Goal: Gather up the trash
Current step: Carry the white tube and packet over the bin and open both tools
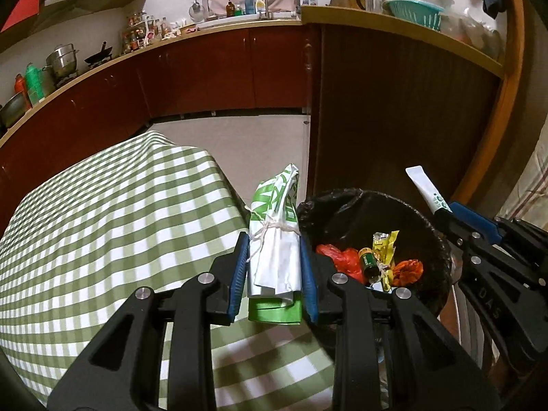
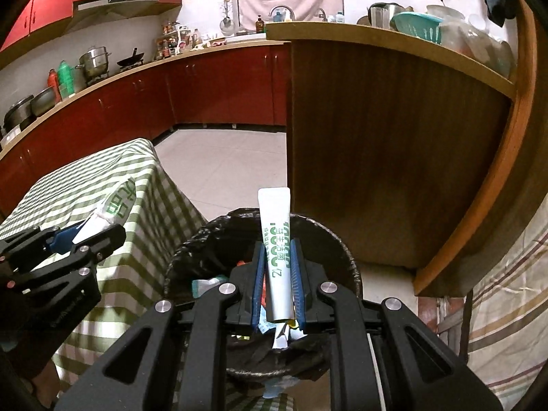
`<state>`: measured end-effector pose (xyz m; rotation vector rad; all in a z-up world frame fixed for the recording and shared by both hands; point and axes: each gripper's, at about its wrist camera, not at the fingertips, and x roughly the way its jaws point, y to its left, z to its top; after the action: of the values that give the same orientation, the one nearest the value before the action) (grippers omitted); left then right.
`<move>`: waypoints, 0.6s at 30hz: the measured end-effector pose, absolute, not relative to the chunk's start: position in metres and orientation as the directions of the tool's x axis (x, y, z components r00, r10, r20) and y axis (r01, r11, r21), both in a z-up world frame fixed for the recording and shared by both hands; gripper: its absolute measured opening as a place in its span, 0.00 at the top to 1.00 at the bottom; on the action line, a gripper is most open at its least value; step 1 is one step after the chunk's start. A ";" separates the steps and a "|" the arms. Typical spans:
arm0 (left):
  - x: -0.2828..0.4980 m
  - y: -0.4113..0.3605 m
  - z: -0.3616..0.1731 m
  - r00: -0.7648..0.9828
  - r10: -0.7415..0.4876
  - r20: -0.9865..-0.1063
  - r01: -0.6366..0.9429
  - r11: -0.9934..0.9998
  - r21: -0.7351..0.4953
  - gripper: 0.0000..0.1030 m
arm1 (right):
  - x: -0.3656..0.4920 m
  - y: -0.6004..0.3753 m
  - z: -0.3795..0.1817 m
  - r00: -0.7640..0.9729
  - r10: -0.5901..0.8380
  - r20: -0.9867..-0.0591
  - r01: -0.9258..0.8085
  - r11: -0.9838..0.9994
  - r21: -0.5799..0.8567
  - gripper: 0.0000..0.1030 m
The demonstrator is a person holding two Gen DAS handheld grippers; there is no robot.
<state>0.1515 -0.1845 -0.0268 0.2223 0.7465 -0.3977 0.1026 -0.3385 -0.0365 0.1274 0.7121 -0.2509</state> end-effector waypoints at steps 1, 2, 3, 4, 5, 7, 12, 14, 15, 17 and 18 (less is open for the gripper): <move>0.153 -0.187 -0.028 0.663 -0.269 -0.699 0.427 0.902 0.058 0.73 | 0.103 -0.339 -0.038 0.728 -0.184 -0.660 0.272 0.962 0.032 0.85; 0.156 -0.192 -0.030 0.661 -0.266 -0.702 0.427 0.902 0.061 0.73 | 0.105 -0.339 -0.039 0.727 -0.185 -0.661 0.274 0.961 0.034 0.85; 0.157 -0.193 -0.031 0.659 -0.264 -0.704 0.426 0.903 0.061 0.72 | 0.106 -0.339 -0.040 0.727 -0.185 -0.661 0.276 0.961 0.035 0.85; 0.159 -0.196 -0.033 0.655 -0.262 -0.709 0.426 0.903 0.059 0.72 | 0.107 -0.341 -0.041 0.727 -0.184 -0.662 0.278 0.960 0.037 0.84; 0.162 -0.198 -0.034 0.650 -0.263 -0.713 0.427 0.903 0.056 0.72 | 0.109 -0.342 -0.042 0.726 -0.182 -0.663 0.279 0.959 0.042 0.84; 0.166 -0.200 -0.036 0.636 -0.266 -0.724 0.433 0.900 0.050 0.71 | 0.113 -0.346 -0.045 0.726 -0.181 -0.664 0.283 0.958 0.049 0.84; 0.174 -0.208 -0.040 0.627 -0.259 -0.735 0.435 0.899 0.054 0.57 | 0.120 -0.356 -0.055 0.721 -0.180 -0.670 0.294 0.954 0.059 0.73; 0.176 -0.211 -0.042 0.628 -0.255 -0.735 0.436 0.898 0.062 0.52 | 0.120 -0.358 -0.057 0.718 -0.178 -0.673 0.300 0.952 0.068 0.69; 0.176 -0.212 -0.042 0.625 -0.255 -0.738 0.437 0.897 0.060 0.51 | 0.120 -0.359 -0.057 0.718 -0.180 -0.673 0.301 0.951 0.067 0.69; 0.178 -0.213 -0.043 0.618 -0.258 -0.742 0.436 0.898 0.051 0.50 | 0.119 -0.359 -0.056 0.718 -0.188 -0.670 0.305 0.950 0.060 0.67; 0.178 -0.212 -0.042 0.619 -0.258 -0.742 0.433 0.900 0.049 0.49 | 0.118 -0.360 -0.056 0.719 -0.191 -0.668 0.307 0.950 0.059 0.66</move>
<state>0.1782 -0.2118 -0.0420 0.2326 0.8123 -0.4016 0.1185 -0.3596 -0.0558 0.1707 0.7173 -0.2771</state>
